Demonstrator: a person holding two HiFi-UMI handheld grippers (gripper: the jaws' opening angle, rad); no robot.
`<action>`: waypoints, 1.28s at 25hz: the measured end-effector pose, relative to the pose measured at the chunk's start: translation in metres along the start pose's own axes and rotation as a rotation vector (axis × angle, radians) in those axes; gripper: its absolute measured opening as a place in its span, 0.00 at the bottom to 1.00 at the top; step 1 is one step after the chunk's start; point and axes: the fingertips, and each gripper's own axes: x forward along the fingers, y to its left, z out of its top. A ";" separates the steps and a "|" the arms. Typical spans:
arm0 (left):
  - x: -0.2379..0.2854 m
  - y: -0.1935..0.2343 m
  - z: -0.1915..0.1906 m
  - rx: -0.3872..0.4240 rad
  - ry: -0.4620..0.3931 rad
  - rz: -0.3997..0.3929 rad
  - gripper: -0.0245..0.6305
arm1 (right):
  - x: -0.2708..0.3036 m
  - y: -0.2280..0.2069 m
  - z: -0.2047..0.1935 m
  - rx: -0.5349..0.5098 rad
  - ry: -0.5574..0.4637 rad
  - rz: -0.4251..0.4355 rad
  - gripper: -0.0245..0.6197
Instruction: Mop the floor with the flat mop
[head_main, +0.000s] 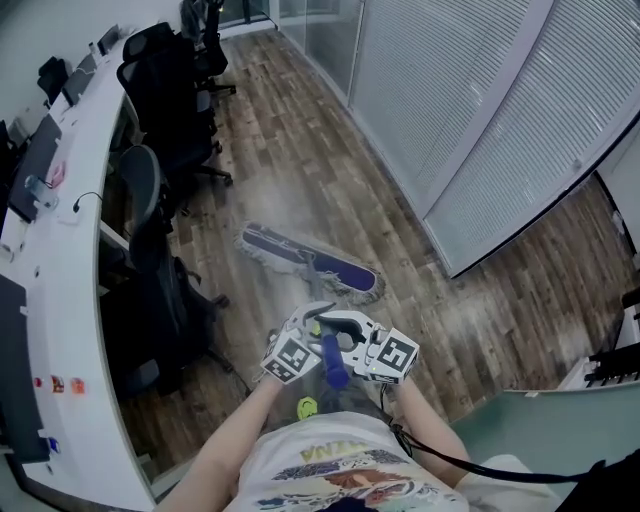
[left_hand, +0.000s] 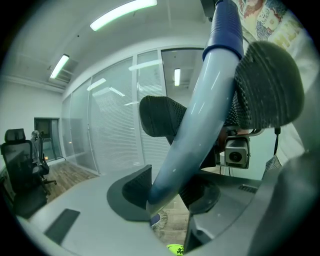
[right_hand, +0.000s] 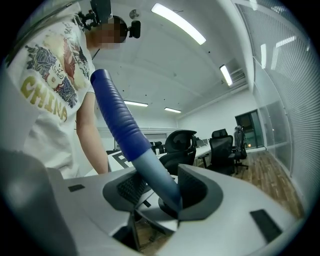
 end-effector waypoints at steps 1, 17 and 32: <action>0.005 0.012 -0.001 -0.003 0.005 0.001 0.23 | 0.004 -0.012 -0.001 0.007 0.003 0.005 0.33; 0.136 0.229 0.031 -0.006 0.033 0.040 0.23 | 0.038 -0.260 0.046 0.006 -0.031 0.041 0.33; 0.194 0.366 0.048 -0.009 -0.010 0.101 0.23 | 0.077 -0.398 0.074 0.000 -0.039 0.075 0.33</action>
